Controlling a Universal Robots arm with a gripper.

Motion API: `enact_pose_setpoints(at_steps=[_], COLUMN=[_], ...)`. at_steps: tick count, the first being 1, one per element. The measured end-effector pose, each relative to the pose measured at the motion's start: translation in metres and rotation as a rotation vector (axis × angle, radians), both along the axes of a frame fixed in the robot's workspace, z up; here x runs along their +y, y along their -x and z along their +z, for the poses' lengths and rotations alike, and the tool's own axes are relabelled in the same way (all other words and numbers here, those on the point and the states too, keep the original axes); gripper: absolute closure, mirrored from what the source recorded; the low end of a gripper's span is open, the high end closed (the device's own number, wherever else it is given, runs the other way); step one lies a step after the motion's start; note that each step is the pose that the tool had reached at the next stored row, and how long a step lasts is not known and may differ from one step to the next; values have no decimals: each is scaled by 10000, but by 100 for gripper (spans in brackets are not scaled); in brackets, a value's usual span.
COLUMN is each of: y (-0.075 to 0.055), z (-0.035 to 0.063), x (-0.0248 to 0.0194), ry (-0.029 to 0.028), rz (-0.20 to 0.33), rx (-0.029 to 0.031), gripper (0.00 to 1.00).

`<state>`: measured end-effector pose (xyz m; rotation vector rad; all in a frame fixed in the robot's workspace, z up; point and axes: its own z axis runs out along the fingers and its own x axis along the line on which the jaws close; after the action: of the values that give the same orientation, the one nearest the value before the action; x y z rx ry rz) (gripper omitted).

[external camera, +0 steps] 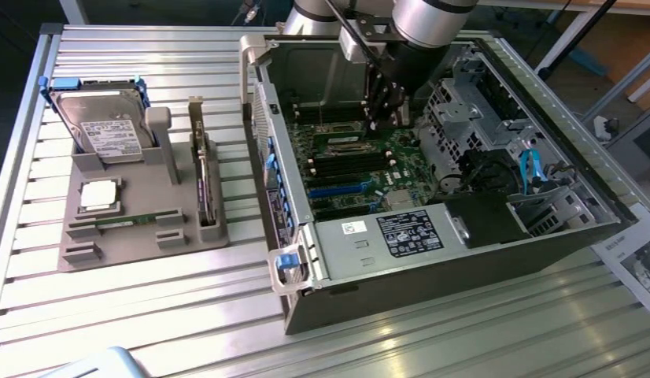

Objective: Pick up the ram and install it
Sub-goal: 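Insert the ram into the slot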

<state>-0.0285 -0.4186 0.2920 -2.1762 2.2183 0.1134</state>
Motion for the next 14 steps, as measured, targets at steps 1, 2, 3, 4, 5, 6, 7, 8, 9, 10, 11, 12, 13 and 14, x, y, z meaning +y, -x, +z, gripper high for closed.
enact_pose_setpoints(at_steps=[1,2,3,4,5,6,7,8,9,10,11,12,13,14], y=[0,0,-1,-2,-2,-2,-2,-2,-2,-3,-3,-6,-8,-11], z=[-9,-19,-35,-48,-56,-62,-62,-62,-63,-63,-64,-64,-64,-65], x=[0,0,0,0,0,0,0,0,0,0,0,0,0,0], ry=[-4,-7,-13,-19,-22,-23,-21,-21,-24,-23,-24,-25,-24,-24], rz=[-6,-12,-20,-26,-30,-32,-32,-33,-33,-33,-33,-32,-31,-32], rx=[0,0,0,0,0,1,1,2,0,1,0,1,1,1], gripper=[88,88,88,88,88,88,88,88,88,88,88,88,88,88])
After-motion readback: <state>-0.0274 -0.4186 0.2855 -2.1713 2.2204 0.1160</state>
